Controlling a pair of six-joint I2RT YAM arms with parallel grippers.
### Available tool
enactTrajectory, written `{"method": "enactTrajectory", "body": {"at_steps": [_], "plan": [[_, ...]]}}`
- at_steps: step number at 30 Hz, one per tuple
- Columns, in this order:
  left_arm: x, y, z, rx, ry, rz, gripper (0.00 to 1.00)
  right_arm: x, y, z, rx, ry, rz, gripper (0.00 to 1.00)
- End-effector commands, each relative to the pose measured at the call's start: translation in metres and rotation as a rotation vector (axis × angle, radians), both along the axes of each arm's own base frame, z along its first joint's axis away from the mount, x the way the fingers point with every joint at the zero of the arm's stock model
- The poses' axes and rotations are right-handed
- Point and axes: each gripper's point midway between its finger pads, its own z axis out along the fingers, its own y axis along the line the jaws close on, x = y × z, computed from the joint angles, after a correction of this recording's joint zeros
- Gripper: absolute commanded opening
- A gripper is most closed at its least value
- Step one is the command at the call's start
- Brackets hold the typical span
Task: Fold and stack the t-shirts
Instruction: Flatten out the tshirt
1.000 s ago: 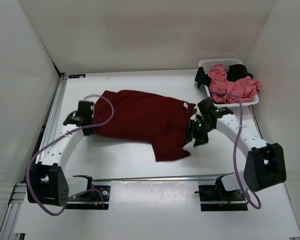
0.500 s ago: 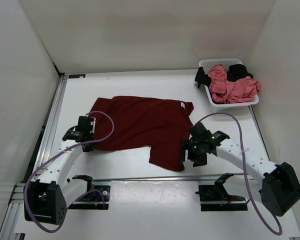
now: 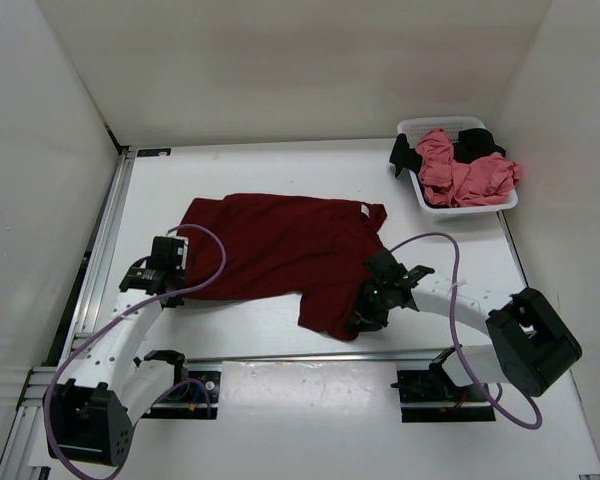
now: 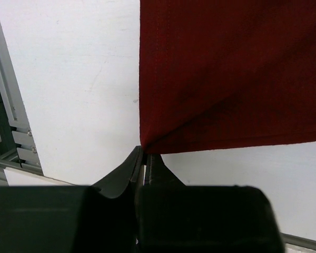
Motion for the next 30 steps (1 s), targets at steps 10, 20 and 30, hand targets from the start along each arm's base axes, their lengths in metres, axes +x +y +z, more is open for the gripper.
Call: {"method": "enactTrajectory", "body": {"at_steps": [10, 20, 30], "plan": [[0.000, 0.002, 0.016, 0.002, -0.040, 0.011, 0.10, -0.017, -0.018, -0.025, -0.064, 0.034, -0.092, 0.00], [0.147, -0.009, 0.147, -0.068, -0.347, 0.024, 0.10, 0.217, 0.005, 0.127, -0.004, -0.294, -0.034, 0.00], [0.250, -0.019, 0.498, -0.149, -1.242, -0.004, 0.10, 0.287, -0.048, 0.552, 0.291, -1.609, -0.256, 0.00]]}}
